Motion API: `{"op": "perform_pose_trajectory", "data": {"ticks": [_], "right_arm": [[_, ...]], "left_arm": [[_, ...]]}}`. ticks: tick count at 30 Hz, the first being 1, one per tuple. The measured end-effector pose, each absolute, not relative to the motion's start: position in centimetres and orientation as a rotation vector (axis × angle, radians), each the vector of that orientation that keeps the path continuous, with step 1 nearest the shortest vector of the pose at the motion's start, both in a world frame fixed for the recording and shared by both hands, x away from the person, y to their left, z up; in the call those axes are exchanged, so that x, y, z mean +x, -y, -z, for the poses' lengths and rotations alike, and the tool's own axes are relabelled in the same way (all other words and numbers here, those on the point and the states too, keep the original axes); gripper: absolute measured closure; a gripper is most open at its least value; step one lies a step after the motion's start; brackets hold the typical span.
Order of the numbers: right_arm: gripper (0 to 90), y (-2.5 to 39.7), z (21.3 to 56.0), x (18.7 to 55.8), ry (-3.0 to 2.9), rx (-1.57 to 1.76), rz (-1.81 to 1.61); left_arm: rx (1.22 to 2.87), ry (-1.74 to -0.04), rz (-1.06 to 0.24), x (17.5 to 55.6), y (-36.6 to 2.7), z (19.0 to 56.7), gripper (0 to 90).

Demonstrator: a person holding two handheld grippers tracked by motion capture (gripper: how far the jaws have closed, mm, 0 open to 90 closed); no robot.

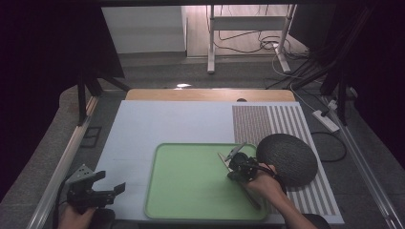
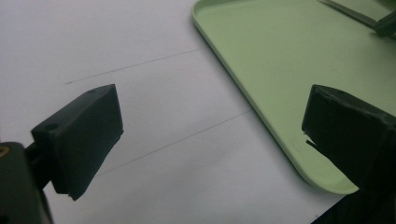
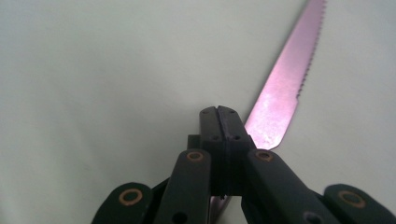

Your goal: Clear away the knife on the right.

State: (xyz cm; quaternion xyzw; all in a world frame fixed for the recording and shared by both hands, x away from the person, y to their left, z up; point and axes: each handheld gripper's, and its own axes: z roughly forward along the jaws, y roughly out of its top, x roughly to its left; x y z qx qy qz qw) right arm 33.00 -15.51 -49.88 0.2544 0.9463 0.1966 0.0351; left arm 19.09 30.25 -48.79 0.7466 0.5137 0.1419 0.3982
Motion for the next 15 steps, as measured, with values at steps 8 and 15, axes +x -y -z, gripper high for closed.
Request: {"op": "perform_pose_trajectory", "data": {"ticks": [8,15], "right_arm": [[89.7,17.6,49.7,33.6,-2.878,0.875,-0.595],[89.7,18.8,49.7,33.7,-2.864,0.915,-0.594]], "left_arm": [[1.891,-1.301,-0.359,19.1,-30.2,48.8,5.3],[1.889,-1.303,-0.358,19.1,-30.3,48.8,5.4]]}}
